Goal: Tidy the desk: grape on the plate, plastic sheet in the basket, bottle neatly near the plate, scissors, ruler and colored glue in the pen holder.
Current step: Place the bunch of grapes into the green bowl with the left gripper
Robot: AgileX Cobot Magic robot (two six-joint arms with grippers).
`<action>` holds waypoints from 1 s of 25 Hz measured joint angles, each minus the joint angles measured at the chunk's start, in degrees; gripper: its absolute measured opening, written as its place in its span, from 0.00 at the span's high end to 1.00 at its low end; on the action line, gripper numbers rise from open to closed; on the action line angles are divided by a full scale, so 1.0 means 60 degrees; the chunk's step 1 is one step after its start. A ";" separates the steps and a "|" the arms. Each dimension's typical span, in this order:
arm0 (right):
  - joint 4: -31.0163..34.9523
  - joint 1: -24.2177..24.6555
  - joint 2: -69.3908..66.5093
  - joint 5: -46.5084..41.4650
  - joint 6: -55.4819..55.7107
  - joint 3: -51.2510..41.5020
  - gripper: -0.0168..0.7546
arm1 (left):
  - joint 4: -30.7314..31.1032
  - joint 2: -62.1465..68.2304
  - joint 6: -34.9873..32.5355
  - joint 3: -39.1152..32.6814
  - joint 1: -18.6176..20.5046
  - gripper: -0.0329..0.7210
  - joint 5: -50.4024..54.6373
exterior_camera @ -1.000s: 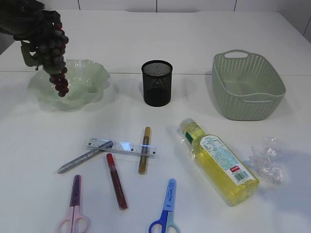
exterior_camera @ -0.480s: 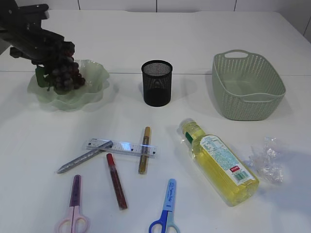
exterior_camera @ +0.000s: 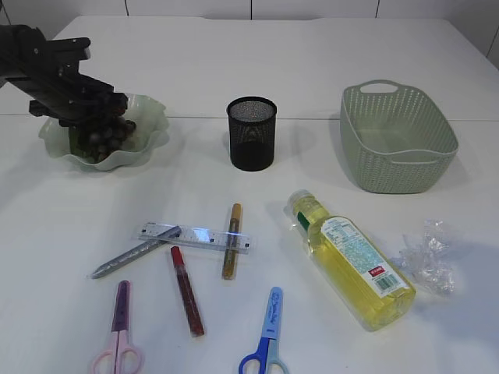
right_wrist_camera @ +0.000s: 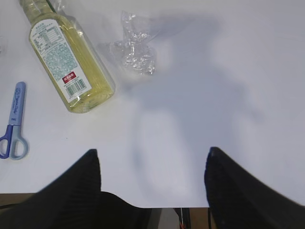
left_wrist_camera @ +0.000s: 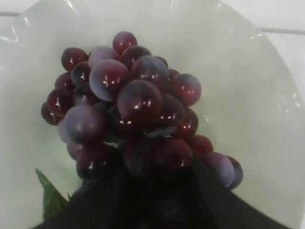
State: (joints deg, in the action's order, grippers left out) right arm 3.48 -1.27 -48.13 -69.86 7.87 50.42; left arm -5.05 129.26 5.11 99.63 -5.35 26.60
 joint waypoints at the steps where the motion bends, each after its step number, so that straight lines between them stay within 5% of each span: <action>1: 0.0000 0.0000 0.0000 0.0000 0.0000 0.0000 0.29 | 0.0000 0.0014 0.0000 0.0000 0.0000 0.60 -0.0030; 13: 0.0000 0.0000 0.0000 0.0000 0.0000 0.0000 0.29 | 0.0341 0.0051 -0.0039 0.0347 0.0000 0.22 -0.0091; 25: -0.0020 0.0000 0.0000 0.0000 0.0000 0.0000 0.29 | 0.0400 0.0051 -0.0055 0.2838 0.0000 0.19 0.2708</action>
State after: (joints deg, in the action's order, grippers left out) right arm 3.36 -1.27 -48.13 -69.86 7.87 50.42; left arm -2.65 129.57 4.78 116.66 -5.35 42.85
